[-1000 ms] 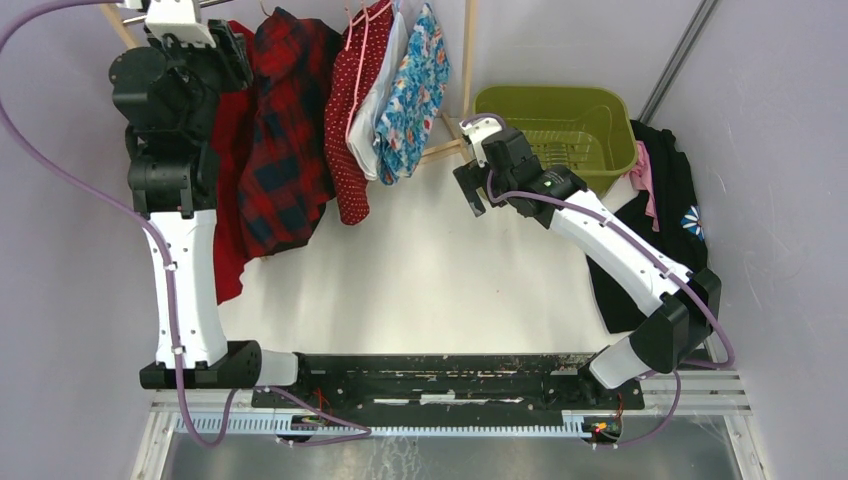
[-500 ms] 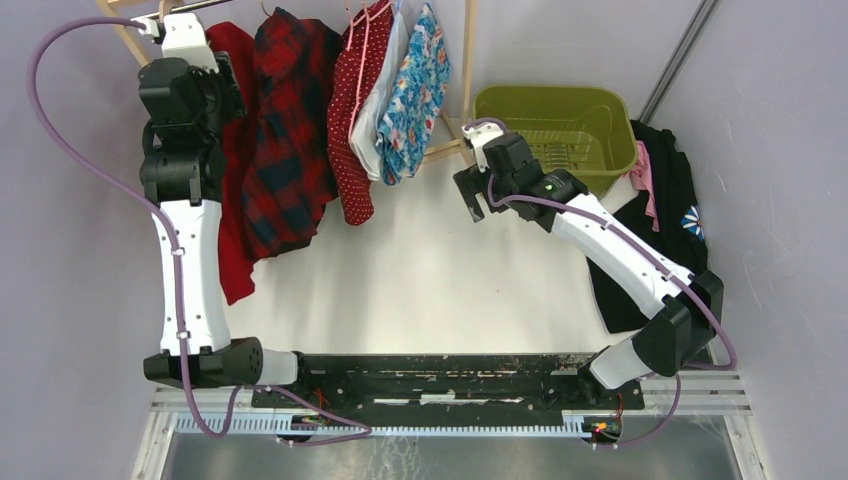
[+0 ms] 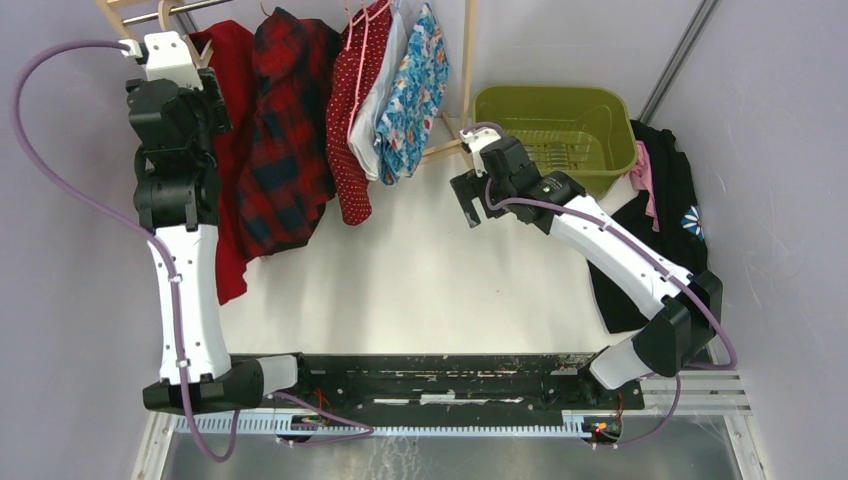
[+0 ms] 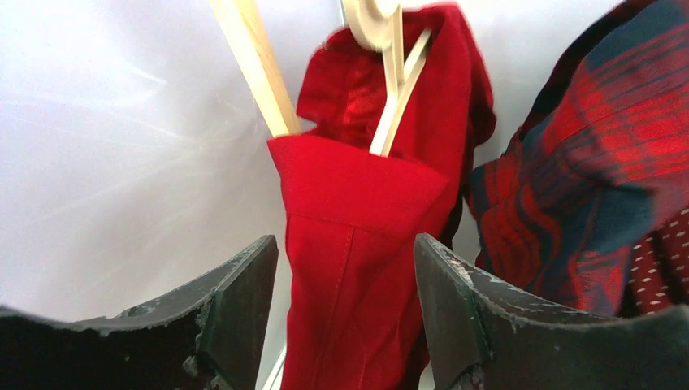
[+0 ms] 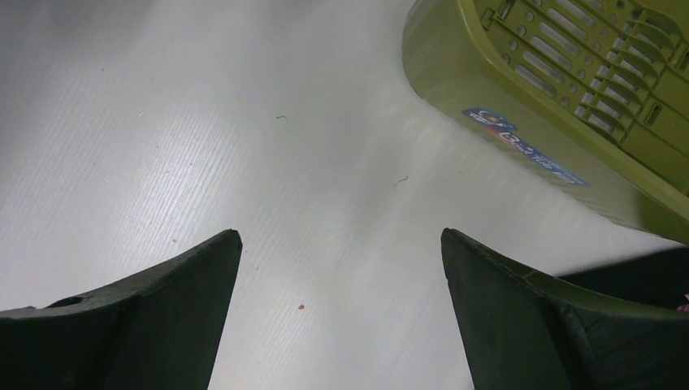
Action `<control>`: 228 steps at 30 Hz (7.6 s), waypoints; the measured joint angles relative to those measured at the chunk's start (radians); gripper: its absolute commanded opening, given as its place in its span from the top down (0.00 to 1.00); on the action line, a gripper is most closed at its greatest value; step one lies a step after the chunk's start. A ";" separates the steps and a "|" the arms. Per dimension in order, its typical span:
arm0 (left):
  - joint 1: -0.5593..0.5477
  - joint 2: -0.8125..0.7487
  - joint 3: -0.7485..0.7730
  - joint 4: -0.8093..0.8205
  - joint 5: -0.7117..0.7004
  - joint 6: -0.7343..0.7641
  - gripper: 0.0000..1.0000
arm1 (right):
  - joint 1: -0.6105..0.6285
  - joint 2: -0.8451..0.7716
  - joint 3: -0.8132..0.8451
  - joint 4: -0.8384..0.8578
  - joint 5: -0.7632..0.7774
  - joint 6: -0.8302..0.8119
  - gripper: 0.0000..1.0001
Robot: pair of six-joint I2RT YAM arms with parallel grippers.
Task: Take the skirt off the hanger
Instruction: Pick up the hanger from the clothesline.
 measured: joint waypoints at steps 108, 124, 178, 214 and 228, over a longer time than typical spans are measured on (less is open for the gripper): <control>0.100 0.373 0.213 -0.138 0.547 -0.190 0.97 | 0.002 0.084 -0.015 -0.082 0.000 0.016 0.03; 0.100 0.166 -0.248 0.372 0.466 -0.198 0.97 | 0.002 0.102 -0.005 -0.090 -0.009 0.016 0.04; -0.142 -0.310 -0.715 0.070 0.461 -0.196 0.97 | 0.002 0.136 0.107 -0.111 -0.010 0.018 0.08; -0.397 -0.255 -0.241 -0.294 1.263 -0.289 0.97 | 0.002 -0.223 0.134 0.040 0.385 0.010 0.13; -0.422 -0.197 -0.238 0.242 1.485 -0.622 0.97 | 0.002 -0.232 0.139 0.081 0.451 -0.023 0.12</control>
